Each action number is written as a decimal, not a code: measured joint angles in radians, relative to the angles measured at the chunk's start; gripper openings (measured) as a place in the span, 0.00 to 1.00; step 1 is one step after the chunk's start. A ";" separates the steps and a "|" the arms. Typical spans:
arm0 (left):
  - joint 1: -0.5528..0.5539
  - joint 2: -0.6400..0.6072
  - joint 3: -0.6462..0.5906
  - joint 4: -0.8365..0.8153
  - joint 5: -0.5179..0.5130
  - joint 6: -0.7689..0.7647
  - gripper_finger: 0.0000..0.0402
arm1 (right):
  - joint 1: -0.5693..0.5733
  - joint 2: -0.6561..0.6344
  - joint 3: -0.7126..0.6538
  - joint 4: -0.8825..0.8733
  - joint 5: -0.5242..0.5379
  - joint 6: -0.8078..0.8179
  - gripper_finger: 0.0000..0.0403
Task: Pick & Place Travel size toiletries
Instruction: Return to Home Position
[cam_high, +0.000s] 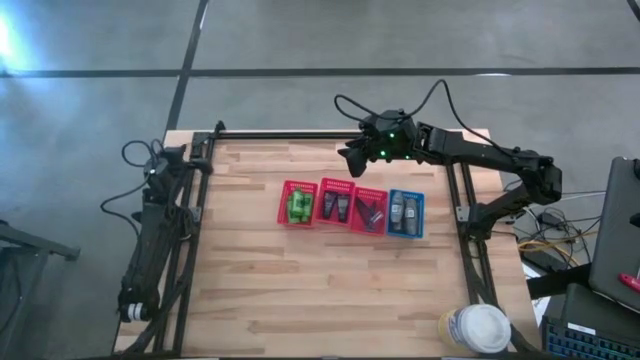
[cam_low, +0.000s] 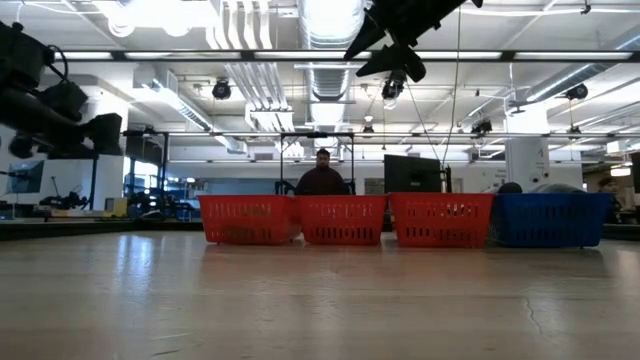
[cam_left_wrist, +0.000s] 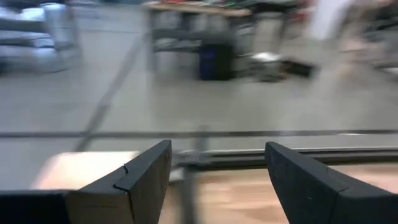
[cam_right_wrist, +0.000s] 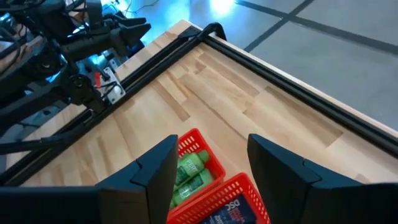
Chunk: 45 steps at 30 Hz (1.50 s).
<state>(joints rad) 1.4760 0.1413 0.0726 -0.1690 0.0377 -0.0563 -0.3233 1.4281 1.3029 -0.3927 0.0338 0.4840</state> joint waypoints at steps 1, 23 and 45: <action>0.000 0.000 -0.003 0.019 0.064 0.000 0.66 | 0.000 0.000 0.000 0.000 0.000 0.007 0.48; -0.002 0.020 -0.065 0.271 -0.086 0.000 0.66 | 0.000 0.000 0.000 0.004 0.000 0.032 0.43; -0.002 0.019 -0.063 0.325 -0.193 0.030 0.66 | 0.007 0.000 0.000 0.005 -0.012 -0.005 0.26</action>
<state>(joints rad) 1.4742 0.1608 0.0093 0.1564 -0.1555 -0.0259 -0.3164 1.4281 1.3029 -0.3878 0.0219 0.4789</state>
